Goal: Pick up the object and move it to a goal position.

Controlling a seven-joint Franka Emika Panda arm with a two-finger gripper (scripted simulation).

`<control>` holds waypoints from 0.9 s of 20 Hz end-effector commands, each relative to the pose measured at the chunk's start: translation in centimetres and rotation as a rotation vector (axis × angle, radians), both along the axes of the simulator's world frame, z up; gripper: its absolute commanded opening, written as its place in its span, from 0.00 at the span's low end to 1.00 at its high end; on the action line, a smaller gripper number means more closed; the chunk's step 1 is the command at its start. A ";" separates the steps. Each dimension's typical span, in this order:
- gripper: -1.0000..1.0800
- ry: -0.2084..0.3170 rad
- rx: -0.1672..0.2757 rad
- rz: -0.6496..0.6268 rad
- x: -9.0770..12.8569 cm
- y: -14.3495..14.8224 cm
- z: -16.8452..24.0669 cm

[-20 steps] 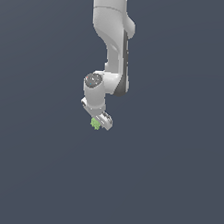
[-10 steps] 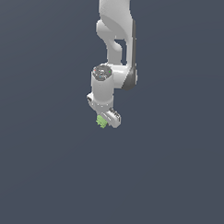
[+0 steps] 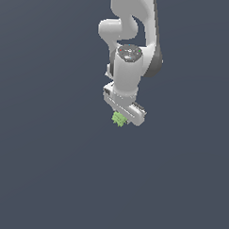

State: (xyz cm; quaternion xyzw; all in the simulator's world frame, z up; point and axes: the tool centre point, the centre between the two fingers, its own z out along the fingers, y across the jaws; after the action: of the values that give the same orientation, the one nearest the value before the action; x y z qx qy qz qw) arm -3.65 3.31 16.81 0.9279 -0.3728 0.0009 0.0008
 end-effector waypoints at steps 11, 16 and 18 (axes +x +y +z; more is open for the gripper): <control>0.00 0.000 -0.001 -0.001 3.5 9.6 11.2; 0.00 0.001 0.000 -0.001 4.7 12.6 14.6; 0.00 0.001 0.000 -0.001 5.1 13.6 15.8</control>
State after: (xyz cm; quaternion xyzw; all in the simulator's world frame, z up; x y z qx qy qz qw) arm 1.14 16.13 31.69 0.9279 -0.3728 0.0009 0.0006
